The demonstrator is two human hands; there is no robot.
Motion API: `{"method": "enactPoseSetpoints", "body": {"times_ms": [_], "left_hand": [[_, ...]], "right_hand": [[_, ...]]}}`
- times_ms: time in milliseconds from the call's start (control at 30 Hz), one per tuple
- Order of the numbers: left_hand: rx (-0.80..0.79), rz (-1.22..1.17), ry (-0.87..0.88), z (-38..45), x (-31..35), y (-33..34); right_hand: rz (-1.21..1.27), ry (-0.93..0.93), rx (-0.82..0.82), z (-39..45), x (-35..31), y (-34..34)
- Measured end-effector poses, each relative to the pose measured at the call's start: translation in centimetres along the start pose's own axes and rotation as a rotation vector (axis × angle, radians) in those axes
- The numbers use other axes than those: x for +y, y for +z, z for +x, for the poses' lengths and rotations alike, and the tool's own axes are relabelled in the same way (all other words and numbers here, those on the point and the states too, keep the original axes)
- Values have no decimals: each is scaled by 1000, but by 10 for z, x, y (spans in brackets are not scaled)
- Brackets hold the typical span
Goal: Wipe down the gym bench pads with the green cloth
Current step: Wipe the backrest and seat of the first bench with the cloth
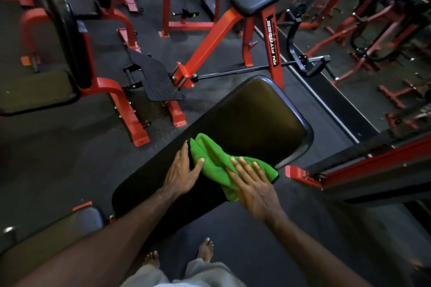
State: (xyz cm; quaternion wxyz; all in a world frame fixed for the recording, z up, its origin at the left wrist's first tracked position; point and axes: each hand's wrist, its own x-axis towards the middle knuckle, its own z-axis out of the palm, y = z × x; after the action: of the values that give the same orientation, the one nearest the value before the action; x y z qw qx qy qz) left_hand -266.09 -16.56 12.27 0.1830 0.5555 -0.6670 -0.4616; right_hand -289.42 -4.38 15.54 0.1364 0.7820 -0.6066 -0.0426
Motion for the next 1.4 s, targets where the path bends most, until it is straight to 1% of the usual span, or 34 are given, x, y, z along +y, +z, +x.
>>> {"method": "enactPoseSetpoints", "body": {"times_ms": [100,133,167,233,300,367,400,433,500,533,567,633,667,733,767,867,900,933,1000,1033,1067,1133,1167,1233,1267,1300,1400], "left_hand": [[4,-13,6,1,-10,-5],[14,-12,8,1,-14,-7],[14,-7,12,0,-18,-9],[-2,0,20,-1,-24,-14],[-2,-4,13,-4,-30,-20],[8,11,0,-6,-36,-26],[12,17,-9,-8,-41,-29],[12,19,-12,-8,-43,-30],[13,10,-29,-11,-49,-35],[20,11,-31,-13,-51,-37],[25,13,-30,-15,-52,-38],[14,9,-33,-19,-54,-41],[3,8,-36,-20,-55,-43],[-5,17,-29,-22,-59,-47],[-4,19,-28,-24,-61,-48],[-3,17,-38,-25,-64,-56],[1,13,-45,-27,-64,-58],[2,15,-47,-29,-65,-59],[-12,25,-42,-31,-67,-62],[-23,33,-43,-31,-67,-63],[-33,38,-50,-32,-68,-65],[-37,55,-58,-31,-68,-66],[-38,60,-54,-30,-67,-66],[-53,67,-25,-27,-60,-62],[-60,70,0,-26,-55,-60],[-70,77,42,-21,-42,-50],[-61,72,118,-16,-22,-33]], "right_hand": [[80,285,83,1,-12,-6],[108,325,82,0,-25,-3],[121,292,55,-4,-39,4],[103,126,-21,-16,-61,23],[71,2,-68,-17,-55,28],[34,-30,-61,-6,-39,21],[42,7,-45,0,-35,16],[66,92,-24,4,-31,11],[135,281,9,12,-45,7],[161,315,8,13,-57,10],[179,271,-9,10,-72,16],[177,57,-65,2,-91,32],[173,-23,-87,2,-89,36],[144,-65,-81,13,-74,34],[130,-26,-71,21,-70,30],[164,257,-43,39,-74,20],[174,281,-23,39,-82,22],[185,222,-23,33,-89,29],[164,-42,-65,14,-98,45],[145,-125,-88,7,-94,51],[139,-150,-103,7,-87,52],[138,-86,-81,18,-71,46],[136,-12,-62,26,-65,39],[156,213,-6,36,-57,24],[167,295,35,38,-55,20],[157,330,63,31,-44,16],[91,126,19,5,-37,16]]}}
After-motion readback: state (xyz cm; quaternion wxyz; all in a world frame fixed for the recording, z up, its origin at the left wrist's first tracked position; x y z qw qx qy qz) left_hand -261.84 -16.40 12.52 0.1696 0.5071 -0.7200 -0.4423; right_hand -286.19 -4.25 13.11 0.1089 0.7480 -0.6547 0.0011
